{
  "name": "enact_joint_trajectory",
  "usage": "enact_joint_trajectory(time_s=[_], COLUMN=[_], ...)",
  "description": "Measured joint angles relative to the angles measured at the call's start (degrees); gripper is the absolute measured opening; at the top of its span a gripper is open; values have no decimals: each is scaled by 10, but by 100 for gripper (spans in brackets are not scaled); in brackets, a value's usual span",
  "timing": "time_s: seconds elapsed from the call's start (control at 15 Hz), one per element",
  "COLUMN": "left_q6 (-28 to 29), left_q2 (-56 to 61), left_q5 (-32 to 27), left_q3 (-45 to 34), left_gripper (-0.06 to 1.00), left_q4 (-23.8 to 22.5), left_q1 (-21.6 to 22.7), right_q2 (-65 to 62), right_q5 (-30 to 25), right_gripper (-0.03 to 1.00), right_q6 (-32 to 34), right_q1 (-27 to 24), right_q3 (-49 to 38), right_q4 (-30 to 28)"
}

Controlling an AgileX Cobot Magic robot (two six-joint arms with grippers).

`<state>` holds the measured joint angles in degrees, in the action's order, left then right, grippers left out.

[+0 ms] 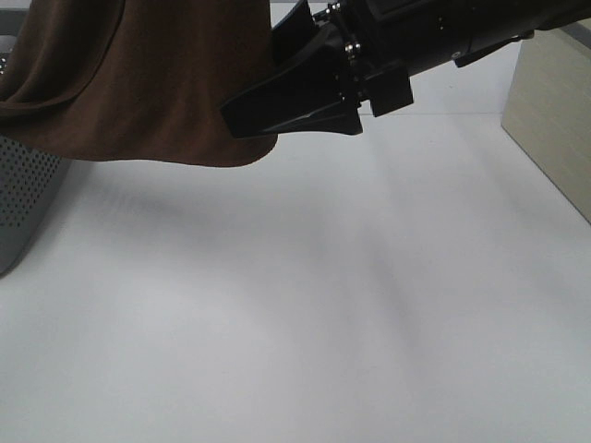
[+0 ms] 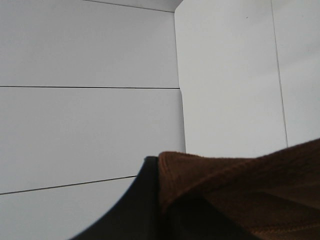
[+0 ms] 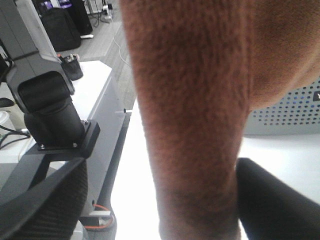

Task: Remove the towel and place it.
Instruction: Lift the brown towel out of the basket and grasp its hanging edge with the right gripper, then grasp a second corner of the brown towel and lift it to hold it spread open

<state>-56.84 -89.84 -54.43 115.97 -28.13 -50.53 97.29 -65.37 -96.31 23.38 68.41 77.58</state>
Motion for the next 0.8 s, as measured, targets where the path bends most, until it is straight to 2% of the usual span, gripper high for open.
enact_joint_trajectory(time_s=[0.13,0.33,0.53,0.67,0.8], left_q6=[7,10,42,69,123], left_q2=[-3,-5,-5,-5,-5], left_q5=[0,-4,-11,-11,-26], left_q3=[0,0,0,0,0], left_gripper=[0,0,0,0,0], left_q4=[-2,-5,-11,-12,-13], left_q1=[0,0,0,0,0], right_q2=[0,0,0,0,0], right_q5=[19,53,45,44,54], right_gripper=[67,34,3,1,1], right_q6=[19,56,67,87,164], right_q1=[-1,-1,-1,-1,-1], right_q3=[0,0,1,5,14], right_q4=[-22,-56,-65,-65,-67])
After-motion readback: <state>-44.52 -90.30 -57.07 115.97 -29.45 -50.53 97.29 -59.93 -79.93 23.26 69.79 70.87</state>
